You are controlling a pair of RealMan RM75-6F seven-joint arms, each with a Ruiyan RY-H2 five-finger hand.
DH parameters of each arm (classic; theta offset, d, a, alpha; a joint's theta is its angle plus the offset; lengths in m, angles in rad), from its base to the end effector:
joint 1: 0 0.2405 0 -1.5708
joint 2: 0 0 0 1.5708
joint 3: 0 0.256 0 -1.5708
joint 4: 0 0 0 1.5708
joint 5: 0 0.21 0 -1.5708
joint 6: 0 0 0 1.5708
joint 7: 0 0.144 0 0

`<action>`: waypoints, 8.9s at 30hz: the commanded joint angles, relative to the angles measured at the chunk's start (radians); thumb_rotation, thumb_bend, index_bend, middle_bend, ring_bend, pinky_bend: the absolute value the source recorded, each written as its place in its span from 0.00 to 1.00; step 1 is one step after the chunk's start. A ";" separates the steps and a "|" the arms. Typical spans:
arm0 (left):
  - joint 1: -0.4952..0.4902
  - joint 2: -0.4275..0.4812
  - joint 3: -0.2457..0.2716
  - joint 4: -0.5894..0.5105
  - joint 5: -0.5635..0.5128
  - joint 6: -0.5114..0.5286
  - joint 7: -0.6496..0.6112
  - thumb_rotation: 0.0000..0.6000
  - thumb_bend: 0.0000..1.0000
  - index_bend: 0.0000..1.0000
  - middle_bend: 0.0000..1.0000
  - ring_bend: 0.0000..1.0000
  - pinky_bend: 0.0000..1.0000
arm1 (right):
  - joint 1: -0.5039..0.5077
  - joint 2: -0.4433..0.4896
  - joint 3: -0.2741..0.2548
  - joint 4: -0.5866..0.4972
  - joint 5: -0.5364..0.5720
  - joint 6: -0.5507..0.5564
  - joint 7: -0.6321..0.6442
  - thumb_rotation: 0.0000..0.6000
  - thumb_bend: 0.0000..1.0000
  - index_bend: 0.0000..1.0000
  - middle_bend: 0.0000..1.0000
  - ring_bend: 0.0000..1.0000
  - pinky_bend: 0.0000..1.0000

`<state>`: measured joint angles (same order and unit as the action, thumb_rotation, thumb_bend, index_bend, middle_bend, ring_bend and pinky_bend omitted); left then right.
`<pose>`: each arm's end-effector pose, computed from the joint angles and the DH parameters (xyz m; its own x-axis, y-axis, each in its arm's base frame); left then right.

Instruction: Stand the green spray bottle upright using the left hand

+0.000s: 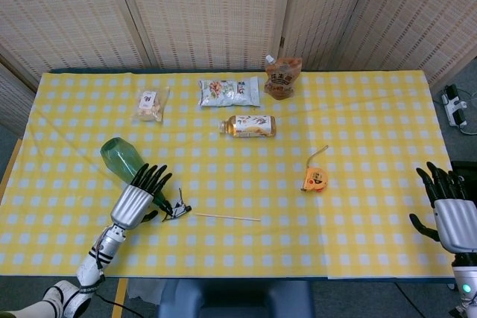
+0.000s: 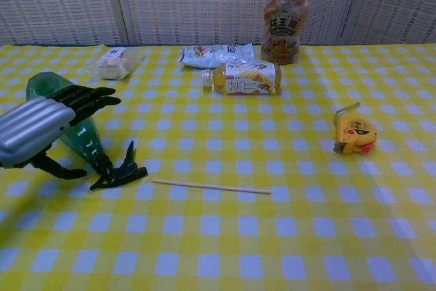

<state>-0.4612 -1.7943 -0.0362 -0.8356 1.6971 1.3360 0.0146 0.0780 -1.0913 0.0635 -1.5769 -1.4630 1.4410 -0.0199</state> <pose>-0.2527 0.2884 -0.0322 0.5497 -0.0457 0.8341 0.7222 -0.4759 -0.5020 -0.3275 -0.1823 0.1705 0.4640 -0.0316 0.8853 -0.8846 0.0368 0.4649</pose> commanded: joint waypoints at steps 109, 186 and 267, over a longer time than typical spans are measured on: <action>-0.260 0.016 -0.091 -0.161 -0.353 -0.346 0.334 1.00 0.35 0.62 1.00 1.00 1.00 | -0.031 0.057 -0.017 -0.018 0.032 -0.036 0.024 1.00 0.31 0.00 0.00 0.00 0.00; -0.161 0.828 -0.356 -1.236 -1.034 -0.288 0.115 1.00 0.54 0.77 1.00 1.00 1.00 | -0.059 0.059 -0.047 -0.042 -0.075 0.049 0.041 1.00 0.31 0.00 0.00 0.00 0.00; 0.297 0.636 0.105 -0.779 -0.197 0.174 0.181 1.00 0.13 0.08 0.00 0.00 0.00 | -0.041 0.008 -0.062 0.000 -0.165 0.076 0.029 1.00 0.31 0.00 0.00 0.00 0.00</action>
